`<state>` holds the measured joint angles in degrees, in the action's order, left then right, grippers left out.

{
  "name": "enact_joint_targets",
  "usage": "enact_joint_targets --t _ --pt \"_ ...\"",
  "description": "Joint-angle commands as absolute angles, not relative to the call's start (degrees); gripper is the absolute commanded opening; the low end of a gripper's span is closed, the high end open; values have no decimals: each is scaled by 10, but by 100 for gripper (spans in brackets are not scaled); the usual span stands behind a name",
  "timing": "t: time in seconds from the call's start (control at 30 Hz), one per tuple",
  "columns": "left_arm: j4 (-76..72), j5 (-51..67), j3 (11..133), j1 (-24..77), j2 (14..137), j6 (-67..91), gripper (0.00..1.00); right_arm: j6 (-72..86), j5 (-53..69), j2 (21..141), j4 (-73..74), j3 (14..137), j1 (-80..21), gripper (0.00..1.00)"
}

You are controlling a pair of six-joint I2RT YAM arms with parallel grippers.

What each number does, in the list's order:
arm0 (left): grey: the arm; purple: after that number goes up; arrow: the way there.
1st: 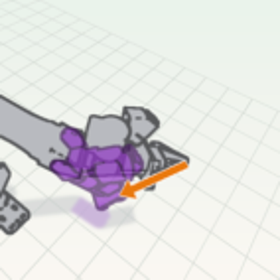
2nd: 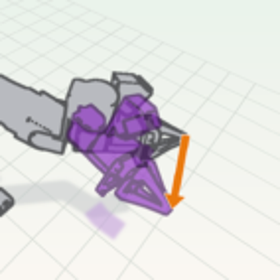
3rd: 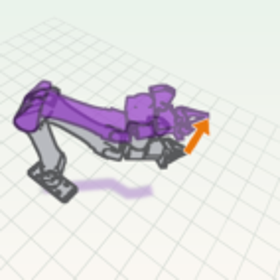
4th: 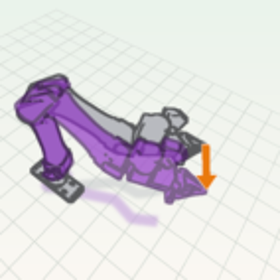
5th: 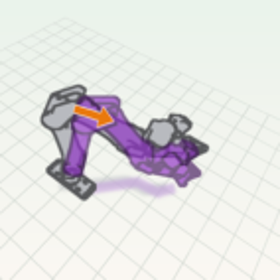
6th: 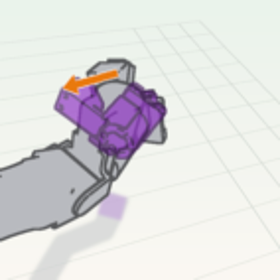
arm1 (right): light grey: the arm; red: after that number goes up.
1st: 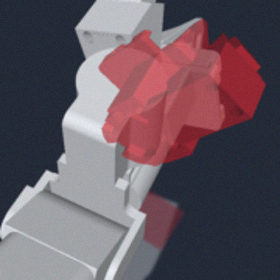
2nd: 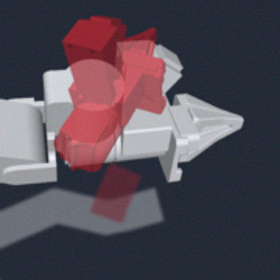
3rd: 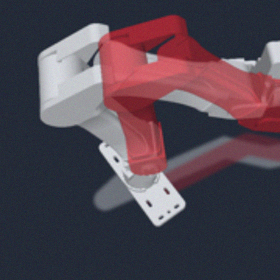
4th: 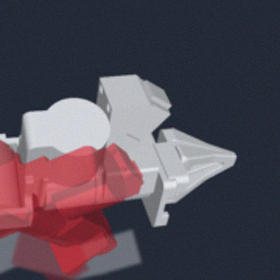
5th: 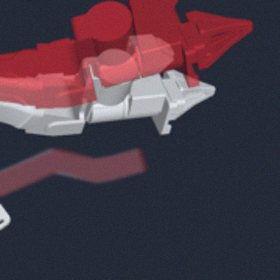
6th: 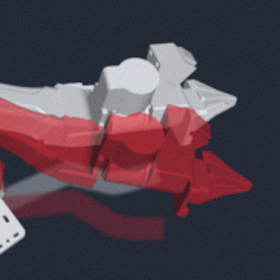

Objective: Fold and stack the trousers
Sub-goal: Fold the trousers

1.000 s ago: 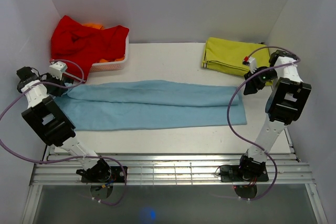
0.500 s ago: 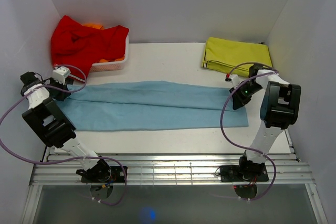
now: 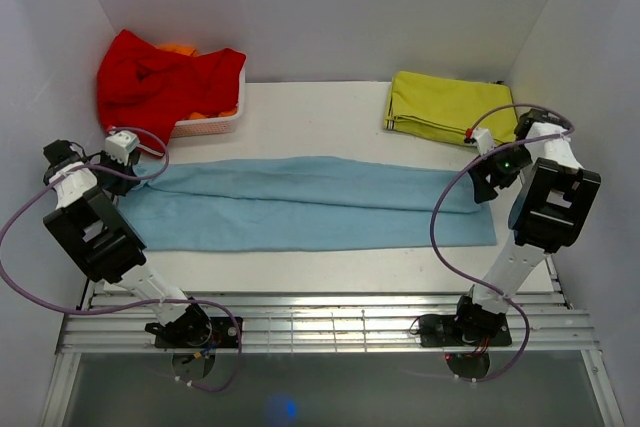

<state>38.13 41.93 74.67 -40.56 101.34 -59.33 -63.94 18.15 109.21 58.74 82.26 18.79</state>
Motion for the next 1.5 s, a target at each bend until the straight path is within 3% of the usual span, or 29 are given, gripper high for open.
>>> enact_joint_targets --t 0.0,0.23,0.8,0.93,0.97,1.07,1.23,1.27,1.47 --pt "394 437 746 -403 982 -618 0 -685 223 1090 650 923 181 80" --pt "407 439 750 -402 990 -632 0 -730 203 1150 711 1010 135 80" --pt "407 431 734 -402 1005 -644 0 -725 130 1185 599 910 62 75" --pt "407 425 737 -401 1007 -646 0 -743 120 1183 617 912 61 59" --pt "407 425 739 -402 1008 -645 0 -748 119 1180 627 912 61 48" --pt "407 421 744 -402 1011 -643 0 -765 116 1165 642 911 62 33" --pt "407 420 746 -402 1005 -641 0 -780 113 1128 673 925 62 17" --pt "407 421 747 -402 1002 -640 0 -781 116 1123 678 935 63 8" --pt "406 424 768 -402 996 -628 0 -793 113 1102 694 977 75 8"
